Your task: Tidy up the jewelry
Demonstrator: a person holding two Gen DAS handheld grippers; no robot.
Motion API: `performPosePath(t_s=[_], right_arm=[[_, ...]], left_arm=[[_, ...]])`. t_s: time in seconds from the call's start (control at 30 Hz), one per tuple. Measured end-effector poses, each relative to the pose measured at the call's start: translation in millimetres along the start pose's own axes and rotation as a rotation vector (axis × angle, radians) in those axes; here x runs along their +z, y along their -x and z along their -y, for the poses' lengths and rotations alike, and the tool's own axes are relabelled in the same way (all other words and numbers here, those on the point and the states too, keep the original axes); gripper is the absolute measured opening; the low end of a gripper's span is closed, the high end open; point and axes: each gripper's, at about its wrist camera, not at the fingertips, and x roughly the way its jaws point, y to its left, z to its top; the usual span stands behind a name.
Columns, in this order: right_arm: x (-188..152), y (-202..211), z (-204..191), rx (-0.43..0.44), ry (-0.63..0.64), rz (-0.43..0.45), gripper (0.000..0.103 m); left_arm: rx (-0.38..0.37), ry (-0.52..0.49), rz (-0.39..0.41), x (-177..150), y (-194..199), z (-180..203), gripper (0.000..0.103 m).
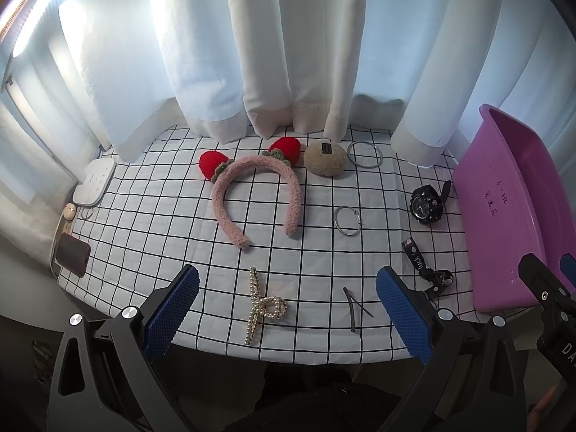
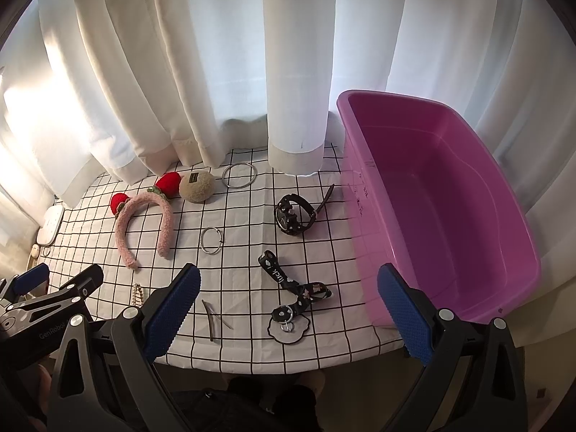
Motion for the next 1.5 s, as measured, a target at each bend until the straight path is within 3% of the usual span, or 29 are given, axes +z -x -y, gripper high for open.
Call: performPosePath(t_s=[0.57, 1.0, 1.3, 1.5], right_arm=[[-0.8, -5.6, 0.6, 0.015, -0.004, -0.011, 0.094], [-1.1, -8.9, -3.1, 0.032, 0.006, -0.022, 0.094], [-3.5, -7.6, -2.6, 0.043, 0.004, -0.026, 0.094], [-7.7, -14.4, 0.9, 0.109, -0.015, -0.029, 0.094]], left_arm=[[-0.007, 0.005, -0.002, -0.8, -0.9, -1.3, 0.097], [-0.077, 0.021, -0.016, -2.6, -4.0, -8.4, 0.097], [-0.073, 0.071, -0.005, -3.0, -0.4, -19.2, 0.097], [-0.046, 0.118, 0.021, -5.5, 2.0, -43.2, 0.097]])
